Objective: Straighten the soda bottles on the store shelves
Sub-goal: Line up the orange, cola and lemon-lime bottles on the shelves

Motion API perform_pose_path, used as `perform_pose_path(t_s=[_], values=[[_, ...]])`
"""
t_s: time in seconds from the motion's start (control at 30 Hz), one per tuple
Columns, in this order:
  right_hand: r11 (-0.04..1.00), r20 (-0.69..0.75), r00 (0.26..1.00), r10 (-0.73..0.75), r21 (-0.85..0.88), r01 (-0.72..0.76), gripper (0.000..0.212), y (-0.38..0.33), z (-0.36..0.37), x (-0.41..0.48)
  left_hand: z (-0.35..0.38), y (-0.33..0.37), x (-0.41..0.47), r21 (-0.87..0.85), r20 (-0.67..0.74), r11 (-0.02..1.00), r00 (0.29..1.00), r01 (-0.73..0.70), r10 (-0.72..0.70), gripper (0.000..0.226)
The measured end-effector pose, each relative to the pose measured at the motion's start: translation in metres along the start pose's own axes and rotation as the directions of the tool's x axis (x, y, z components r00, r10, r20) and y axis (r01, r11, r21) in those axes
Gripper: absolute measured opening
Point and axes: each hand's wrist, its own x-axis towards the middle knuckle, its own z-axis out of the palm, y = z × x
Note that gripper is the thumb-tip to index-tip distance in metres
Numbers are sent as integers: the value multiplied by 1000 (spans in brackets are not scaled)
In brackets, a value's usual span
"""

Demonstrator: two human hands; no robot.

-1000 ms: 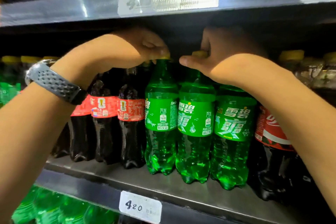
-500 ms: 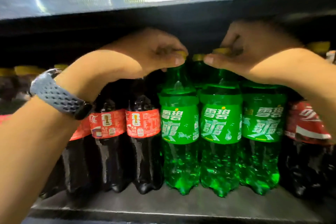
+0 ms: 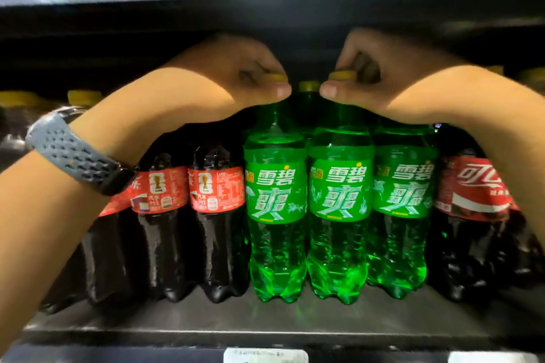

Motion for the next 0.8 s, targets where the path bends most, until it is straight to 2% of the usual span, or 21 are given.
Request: perform_pose_path(t_s=[0.1,0.3,0.43,0.53,0.6,0.67,0.73,0.8], values=[[1000,6,1000,0,-4,0,45,-1,-2,2,2,-2,2,-13,-28,1000,1000,2,-3,19],[1000,18,1000,0,29,-1,32,2,-3,1,6,-4,-1,-26,-56,1000,998,0,-2,21],[997,3,1000,-4,75,4,36,1,-2,-1,3,0,-7,86,-104,996,995,-6,15,31],[997,20,1000,4,81,-5,51,-2,-4,-5,-15,-2,-22,170,-135,985,991,10,13,31],[993,-53,998,18,121,-11,59,-6,-5,-7,-34,-9,-36,344,-172,938,985,41,20,30],[993,-208,978,7,116,18,52,-17,-3,-11,-52,-19,-53,485,-202,868,979,103,-4,33],[997,-296,955,-24,59,44,40,-39,5,-16,-61,-28,-65,508,-225,850,974,139,-24,34],[996,-284,955,-85,14,93,38,-69,18,-17,-62,-39,-75,486,-251,862,968,146,-22,32]])
